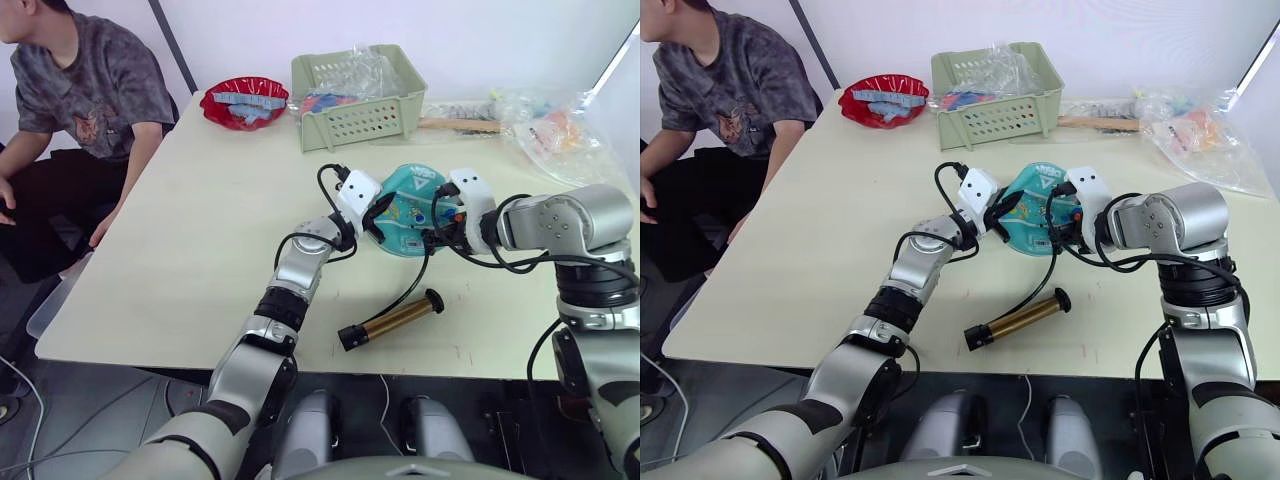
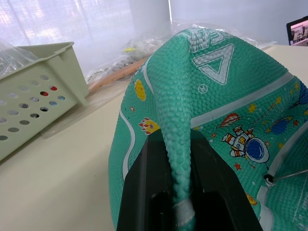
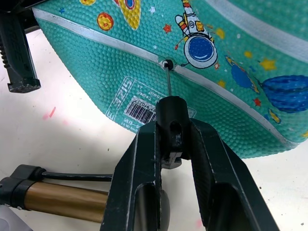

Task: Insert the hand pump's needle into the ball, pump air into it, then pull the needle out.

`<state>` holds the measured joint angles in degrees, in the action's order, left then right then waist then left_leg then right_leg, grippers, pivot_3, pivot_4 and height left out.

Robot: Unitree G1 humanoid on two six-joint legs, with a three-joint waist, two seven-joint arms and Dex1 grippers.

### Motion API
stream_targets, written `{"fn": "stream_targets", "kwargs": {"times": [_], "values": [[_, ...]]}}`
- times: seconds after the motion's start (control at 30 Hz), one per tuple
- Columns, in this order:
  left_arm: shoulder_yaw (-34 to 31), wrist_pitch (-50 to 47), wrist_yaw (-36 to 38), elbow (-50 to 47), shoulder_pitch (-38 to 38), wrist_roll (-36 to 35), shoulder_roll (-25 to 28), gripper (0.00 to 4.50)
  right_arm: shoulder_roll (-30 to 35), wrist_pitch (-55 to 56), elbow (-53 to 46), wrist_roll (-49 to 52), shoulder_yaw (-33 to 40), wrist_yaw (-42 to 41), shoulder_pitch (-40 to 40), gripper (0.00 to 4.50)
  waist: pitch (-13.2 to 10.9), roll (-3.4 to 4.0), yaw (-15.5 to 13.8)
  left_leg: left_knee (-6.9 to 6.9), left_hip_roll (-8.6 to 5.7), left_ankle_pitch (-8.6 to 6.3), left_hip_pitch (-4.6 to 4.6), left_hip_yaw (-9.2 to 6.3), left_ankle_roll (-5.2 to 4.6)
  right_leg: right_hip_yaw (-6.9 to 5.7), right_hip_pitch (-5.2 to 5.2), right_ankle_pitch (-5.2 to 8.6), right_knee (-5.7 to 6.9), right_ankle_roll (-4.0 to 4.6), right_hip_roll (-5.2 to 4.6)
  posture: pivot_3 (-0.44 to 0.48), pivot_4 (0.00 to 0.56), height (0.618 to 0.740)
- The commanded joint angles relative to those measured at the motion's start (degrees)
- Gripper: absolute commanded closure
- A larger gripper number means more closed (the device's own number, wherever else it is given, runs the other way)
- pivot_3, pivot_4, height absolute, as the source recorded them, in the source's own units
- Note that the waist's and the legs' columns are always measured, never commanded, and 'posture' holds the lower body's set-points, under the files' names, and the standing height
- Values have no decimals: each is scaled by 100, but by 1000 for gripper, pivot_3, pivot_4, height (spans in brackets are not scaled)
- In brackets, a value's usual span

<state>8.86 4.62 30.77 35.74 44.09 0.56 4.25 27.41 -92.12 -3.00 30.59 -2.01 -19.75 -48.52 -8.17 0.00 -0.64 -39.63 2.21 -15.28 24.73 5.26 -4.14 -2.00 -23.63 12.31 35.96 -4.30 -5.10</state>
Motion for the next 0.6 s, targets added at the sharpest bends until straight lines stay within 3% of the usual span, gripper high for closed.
{"fn": "stream_targets", "kwargs": {"times": [0.03,0.6], "values": [[234,-41,111,180,-175,141,-94,4465,-76,-5,-29,-96,141,25,-56,4177,0,0,2,0,0,0,0,0,0,0,0,0,0,0,0,0,150,740],[259,-53,150,183,-211,147,-86,4465,-277,-38,336,-278,238,118,-109,4177,5,-2,21,0,1,0,-4,0,0,0,1,-1,0,2,0,0,150,740]]}}
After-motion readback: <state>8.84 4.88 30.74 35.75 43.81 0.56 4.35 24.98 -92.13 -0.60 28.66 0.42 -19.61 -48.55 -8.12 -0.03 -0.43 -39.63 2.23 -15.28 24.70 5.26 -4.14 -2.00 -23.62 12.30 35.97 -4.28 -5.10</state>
